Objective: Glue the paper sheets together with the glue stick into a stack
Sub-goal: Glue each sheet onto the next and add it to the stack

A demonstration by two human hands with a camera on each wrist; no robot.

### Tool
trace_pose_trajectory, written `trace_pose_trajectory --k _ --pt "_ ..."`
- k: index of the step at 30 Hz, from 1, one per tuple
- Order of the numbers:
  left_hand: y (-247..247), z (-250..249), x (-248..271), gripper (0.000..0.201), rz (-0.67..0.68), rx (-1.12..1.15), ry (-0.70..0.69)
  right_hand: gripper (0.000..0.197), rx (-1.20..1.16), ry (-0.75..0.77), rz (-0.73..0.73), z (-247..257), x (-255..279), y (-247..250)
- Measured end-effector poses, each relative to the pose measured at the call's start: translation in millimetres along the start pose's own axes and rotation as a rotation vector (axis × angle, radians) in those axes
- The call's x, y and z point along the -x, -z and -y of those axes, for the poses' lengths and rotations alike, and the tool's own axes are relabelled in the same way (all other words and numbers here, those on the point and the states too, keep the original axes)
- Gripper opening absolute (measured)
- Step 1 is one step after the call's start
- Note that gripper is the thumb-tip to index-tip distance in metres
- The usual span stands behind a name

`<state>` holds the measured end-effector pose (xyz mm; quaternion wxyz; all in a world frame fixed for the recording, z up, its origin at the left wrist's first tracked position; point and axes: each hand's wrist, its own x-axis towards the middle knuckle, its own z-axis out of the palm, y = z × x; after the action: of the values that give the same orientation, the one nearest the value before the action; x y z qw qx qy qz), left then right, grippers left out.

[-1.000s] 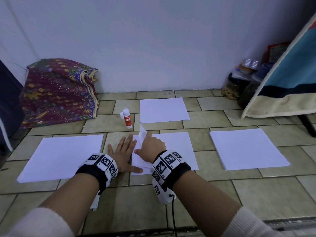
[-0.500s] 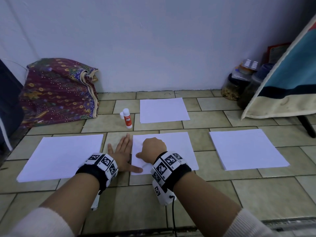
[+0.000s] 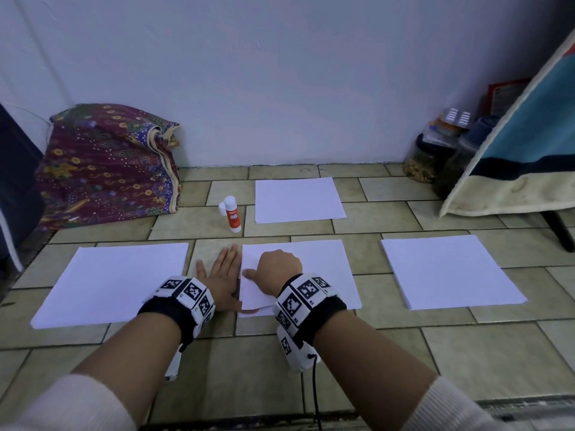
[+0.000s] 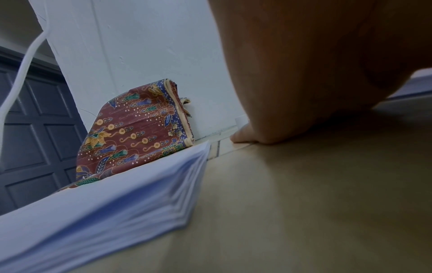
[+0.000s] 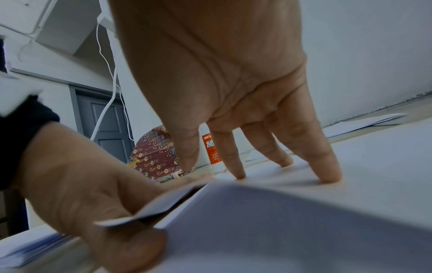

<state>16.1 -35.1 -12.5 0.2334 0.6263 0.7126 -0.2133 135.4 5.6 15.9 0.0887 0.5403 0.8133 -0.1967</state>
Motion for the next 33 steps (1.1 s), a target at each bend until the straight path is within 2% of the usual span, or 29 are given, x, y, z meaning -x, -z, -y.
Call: trace_pose_trajectory --k 3,5,7,9,11,13,17,20,21,25,27,31,33 --pt "-1.4 4.1 -0.9 0.132 0.026 -0.058 -0.013 0.017 0.026 0.014 0.016 -1.3 2.5 4.7" --pt "-0.7 5.4 -0.3 0.147 0.046 -0.112 -0.029 0.013 0.067 0.036 0.028 -1.3 5.2 6.5" --pt "0.3 5.4 0.7 0.152 0.038 -0.141 -0.019 0.004 0.084 0.034 0.038 0.1 6.4 6.2" --pt "0.4 5.2 0.1 0.15 0.031 -0.162 -0.009 0.019 0.1 0.036 0.028 0.1 6.5 5.3" --pt "0.0 5.6 -0.1 0.15 0.034 -0.16 -0.011 0.009 0.104 0.042 0.019 -0.1 5.6 3.9" --pt "-0.6 6.6 -1.3 0.151 0.033 -0.136 -0.021 0.031 0.095 0.045 0.009 -1.4 4.8 1.9" --pt "0.4 6.5 -6.3 0.147 0.002 0.066 -0.021 0.042 0.117 0.049 0.003 -1.9 3.2 -0.9" --pt "-0.8 5.0 -7.5 0.12 -0.036 0.152 -0.007 0.046 0.157 0.044 0.025 -1.9 1.8 -1.9" --pt "-1.6 4.6 -6.8 0.118 -0.049 0.155 -0.013 0.046 0.164 0.05 0.017 -2.2 1.6 -2.8" --pt "5.2 2.9 -0.1 0.13 -0.05 0.136 -0.04 0.042 0.213 0.065 0.0 -2.3 2.3 -6.1" --pt "10.4 -1.2 -0.3 0.127 -0.021 0.071 -0.046 0.04 0.264 0.07 0.019 -1.3 3.8 -4.3" --pt "8.8 -6.0 -3.9 0.118 -0.071 -0.164 -0.024 0.053 0.29 0.0 0.062 5.8 4.6 -4.4" --pt "5.5 -3.8 -7.6 0.121 -0.096 -0.153 -0.026 0.057 0.23 0.034 0.044 5.1 -0.3 -4.4"
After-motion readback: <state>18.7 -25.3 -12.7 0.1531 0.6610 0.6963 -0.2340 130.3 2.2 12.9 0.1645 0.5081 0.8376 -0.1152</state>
